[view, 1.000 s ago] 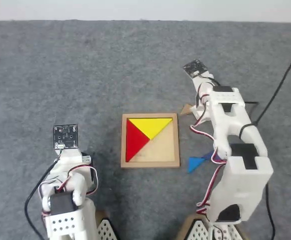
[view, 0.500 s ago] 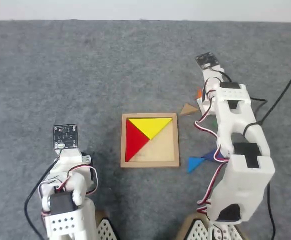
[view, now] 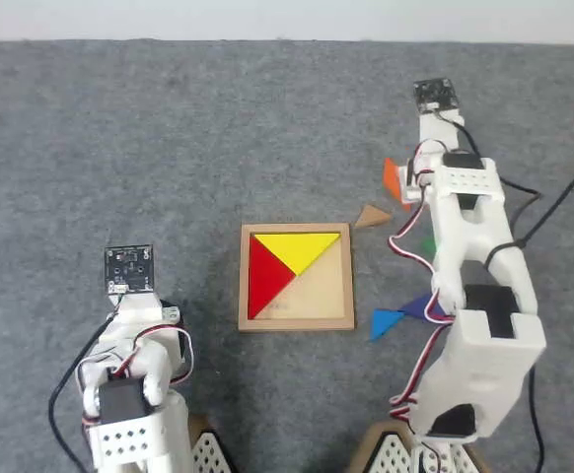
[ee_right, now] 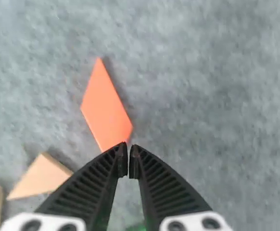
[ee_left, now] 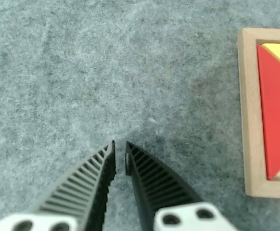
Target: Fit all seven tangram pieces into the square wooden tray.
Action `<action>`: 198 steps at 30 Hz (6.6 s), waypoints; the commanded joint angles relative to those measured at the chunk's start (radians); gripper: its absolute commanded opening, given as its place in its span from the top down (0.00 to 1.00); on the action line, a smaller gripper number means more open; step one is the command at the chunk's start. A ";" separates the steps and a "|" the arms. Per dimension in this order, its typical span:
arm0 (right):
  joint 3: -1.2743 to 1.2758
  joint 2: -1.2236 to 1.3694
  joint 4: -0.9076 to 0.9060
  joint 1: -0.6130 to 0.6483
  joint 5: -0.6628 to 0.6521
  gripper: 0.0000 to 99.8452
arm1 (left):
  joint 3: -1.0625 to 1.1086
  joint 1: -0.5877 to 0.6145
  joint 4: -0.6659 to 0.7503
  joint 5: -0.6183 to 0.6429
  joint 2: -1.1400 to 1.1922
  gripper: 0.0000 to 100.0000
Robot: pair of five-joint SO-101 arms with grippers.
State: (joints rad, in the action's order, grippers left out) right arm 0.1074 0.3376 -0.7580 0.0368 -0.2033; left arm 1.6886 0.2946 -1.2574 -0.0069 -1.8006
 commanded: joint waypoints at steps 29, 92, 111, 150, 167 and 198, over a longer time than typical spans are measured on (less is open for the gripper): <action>-0.750 0.529 -0.453 -0.145 -0.066 0.98 | -0.005 -0.006 -0.003 -0.005 -0.018 0.96; -0.885 0.510 -0.751 -0.007 -0.334 0.96 | -0.005 -0.006 -0.003 -0.005 -0.018 0.96; -0.891 0.449 -0.912 0.182 -0.241 0.72 | -0.005 -0.006 -0.003 -0.005 -0.018 0.96; -0.546 0.317 -0.664 0.160 -0.249 0.72 | -0.005 -0.006 -0.003 -0.005 -0.018 0.96; -0.671 0.438 -0.702 0.001 -0.258 0.72 | -0.005 -0.006 -0.003 -0.005 -0.018 0.96; -0.647 0.463 -0.650 0.024 -0.130 0.72 | -0.005 -0.006 -0.003 -0.005 -0.018 0.96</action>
State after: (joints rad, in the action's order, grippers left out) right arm -0.5232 0.8025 -1.3963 0.0399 -0.2969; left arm 1.6886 0.2946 -1.2574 -0.0069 -1.8006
